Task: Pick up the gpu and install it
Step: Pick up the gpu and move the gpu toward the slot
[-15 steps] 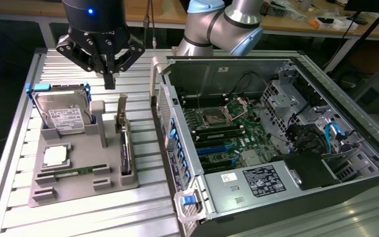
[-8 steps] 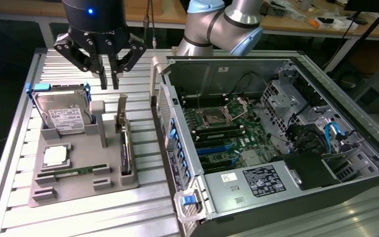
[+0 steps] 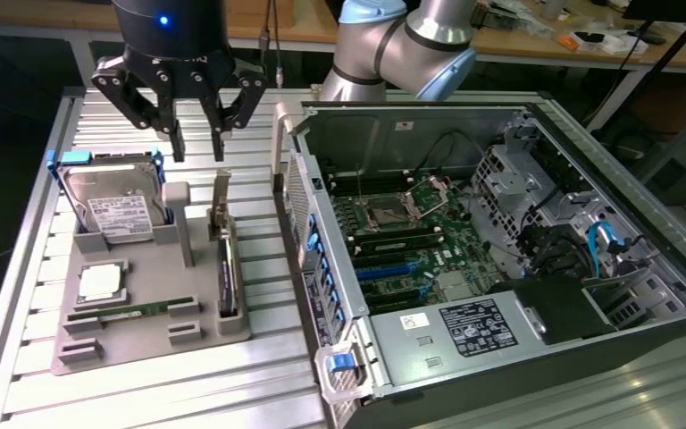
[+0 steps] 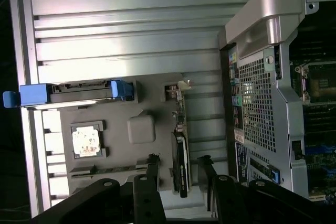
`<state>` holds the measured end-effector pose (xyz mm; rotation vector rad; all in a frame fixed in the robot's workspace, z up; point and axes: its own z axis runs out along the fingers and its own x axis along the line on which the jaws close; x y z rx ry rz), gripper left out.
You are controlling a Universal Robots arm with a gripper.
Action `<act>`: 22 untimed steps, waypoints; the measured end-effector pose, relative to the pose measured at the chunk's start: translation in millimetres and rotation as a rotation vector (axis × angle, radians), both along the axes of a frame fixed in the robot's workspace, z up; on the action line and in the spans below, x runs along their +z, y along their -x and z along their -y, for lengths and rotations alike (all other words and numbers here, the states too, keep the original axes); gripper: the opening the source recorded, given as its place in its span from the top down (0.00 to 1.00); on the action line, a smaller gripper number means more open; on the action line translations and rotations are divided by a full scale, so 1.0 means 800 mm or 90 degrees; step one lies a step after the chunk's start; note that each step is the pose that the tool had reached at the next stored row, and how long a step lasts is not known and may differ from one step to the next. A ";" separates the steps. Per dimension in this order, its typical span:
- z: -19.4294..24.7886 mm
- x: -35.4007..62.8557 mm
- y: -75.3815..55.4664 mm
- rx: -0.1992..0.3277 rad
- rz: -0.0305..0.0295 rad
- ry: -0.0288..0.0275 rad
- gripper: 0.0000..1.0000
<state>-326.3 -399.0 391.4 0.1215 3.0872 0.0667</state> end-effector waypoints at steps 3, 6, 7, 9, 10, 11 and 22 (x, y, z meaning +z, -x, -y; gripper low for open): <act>-0.0001 0.000 0.000 0.020 -0.0012 0.0013 0.57; 0.0000 -0.001 0.000 0.051 -0.0028 0.0039 0.57; 0.0000 -0.001 0.000 0.056 -0.0038 0.0051 0.57; 0.0000 -0.002 0.000 0.058 -0.0047 0.0061 0.57; 0.0000 -0.002 0.000 0.058 -0.0054 0.0067 0.57; 0.0001 -0.002 0.000 0.058 -0.0057 0.0068 0.57; 0.0015 -0.003 0.000 0.064 -0.0063 0.0072 0.49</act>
